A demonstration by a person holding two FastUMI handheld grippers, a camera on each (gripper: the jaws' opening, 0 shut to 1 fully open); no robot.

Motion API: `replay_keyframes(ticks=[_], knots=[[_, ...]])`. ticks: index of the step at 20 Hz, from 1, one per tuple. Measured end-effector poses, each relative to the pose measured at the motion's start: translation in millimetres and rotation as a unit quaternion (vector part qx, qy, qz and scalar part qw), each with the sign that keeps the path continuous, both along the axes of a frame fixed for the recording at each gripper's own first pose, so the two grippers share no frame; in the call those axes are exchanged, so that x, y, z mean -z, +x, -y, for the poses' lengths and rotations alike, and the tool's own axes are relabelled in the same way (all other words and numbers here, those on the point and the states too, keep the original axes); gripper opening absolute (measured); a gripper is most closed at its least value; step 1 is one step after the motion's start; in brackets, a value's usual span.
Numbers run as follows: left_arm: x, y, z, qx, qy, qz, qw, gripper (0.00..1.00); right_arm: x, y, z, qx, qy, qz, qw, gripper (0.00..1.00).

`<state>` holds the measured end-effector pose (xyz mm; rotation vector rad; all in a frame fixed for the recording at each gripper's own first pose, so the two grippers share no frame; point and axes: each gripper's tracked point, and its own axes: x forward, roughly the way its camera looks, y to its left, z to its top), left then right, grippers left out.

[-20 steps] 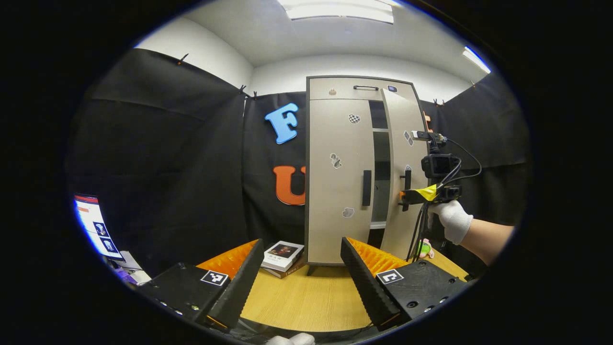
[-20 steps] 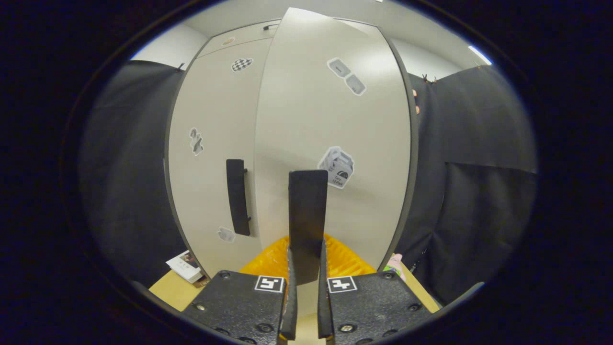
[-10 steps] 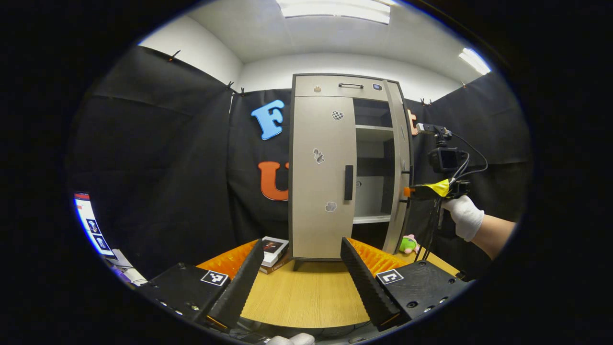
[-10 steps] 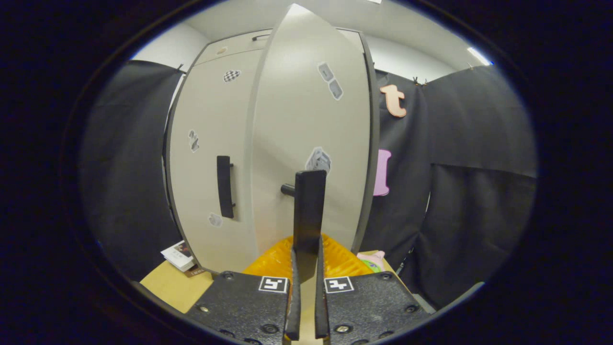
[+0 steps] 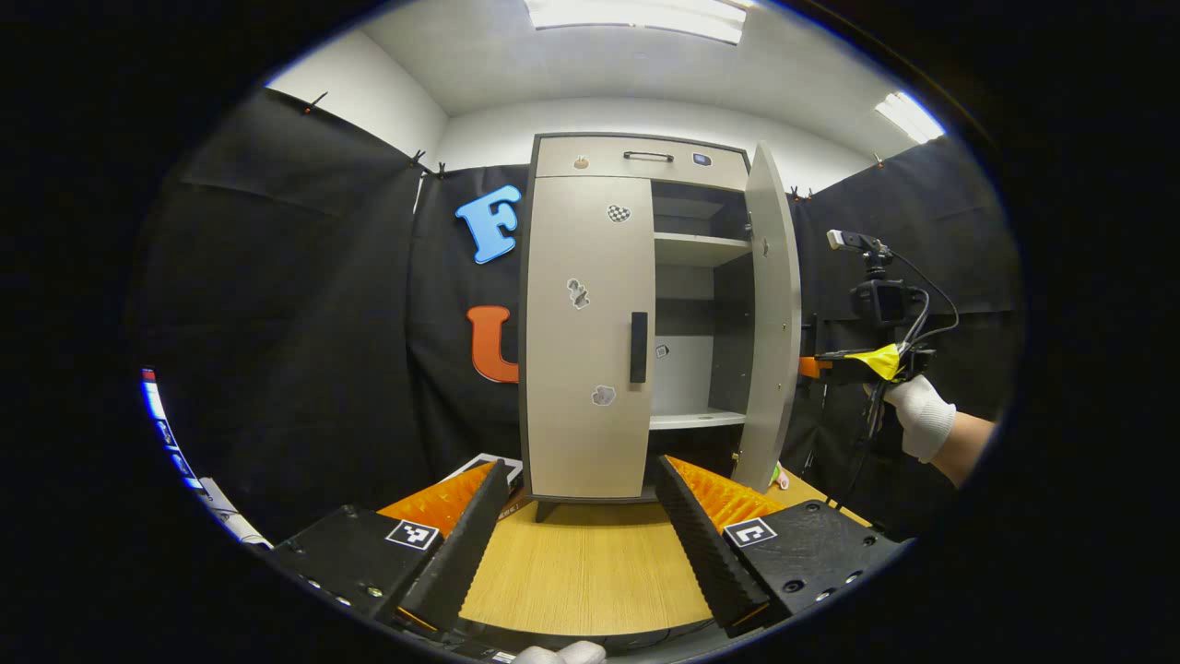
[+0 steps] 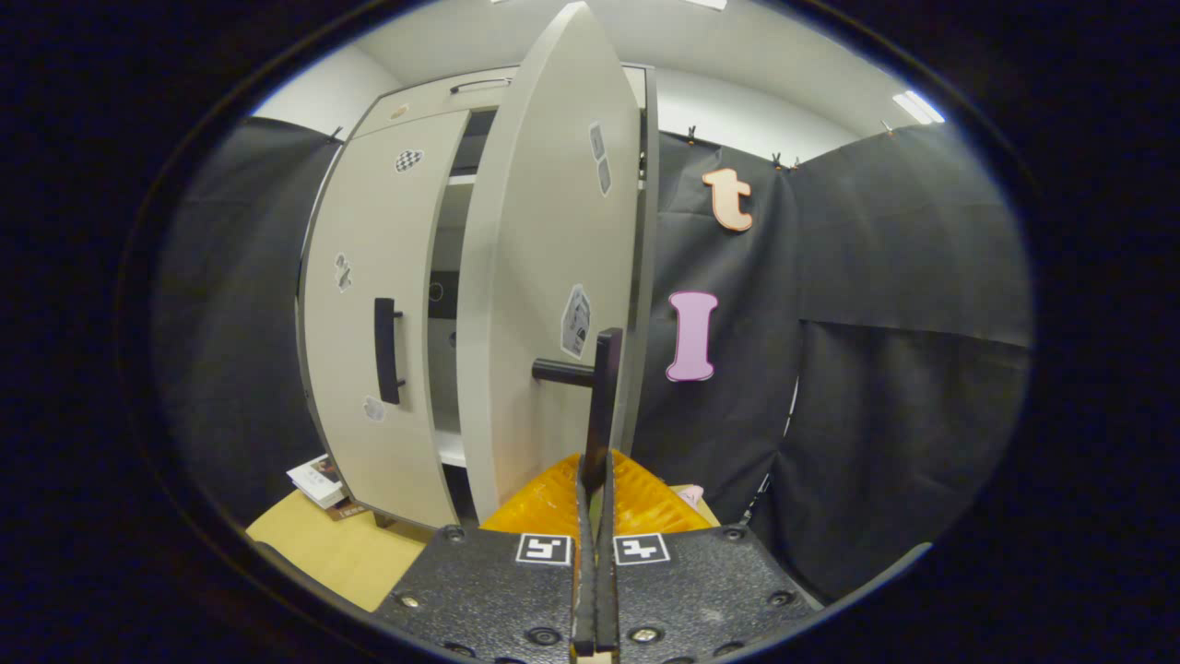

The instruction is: Open the right door of the double-door shoe cabinet with the right hand, and open the left door with the left hand.

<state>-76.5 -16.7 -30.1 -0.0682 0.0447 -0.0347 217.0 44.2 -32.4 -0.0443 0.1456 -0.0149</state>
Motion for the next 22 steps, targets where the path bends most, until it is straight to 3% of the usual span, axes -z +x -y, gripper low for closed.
replay_keyframes(ticks=[5, 13, 16, 19, 21, 22], knots=[[-7, 18, 30, -0.005, -0.005, -0.002, 1.0, 0.98, 0, 0, 0, -0.024, 0.005, 0.0, 1.0, 0.04], [-9, 26, 57, -0.017, 0.01, -0.013, 1.0, 0.97, -4, 1, -8, -0.026, 0.033, 0.009, 0.999, 0.03], [-9, 29, 55, -0.019, 0.013, -0.013, 1.0, 0.98, -16, 2, 6, -0.012, -0.004, 0.03, 0.999, 0.03], [-8, 31, 50, -0.016, 0.01, -0.015, 1.0, 0.98, -30, -14, 7, 0.008, -0.004, 0.039, 0.999, 0.04], [-9, 30, 40, -0.017, 0.009, -0.014, 1.0, 0.98, -42, -30, 10, 0.028, -0.005, 0.051, 0.998, 0.14], [-10, 30, 33, -0.016, 0.008, -0.012, 1.0, 0.98, -51, -39, 10, 0.036, -0.006, 0.058, 0.998, 0.13]])
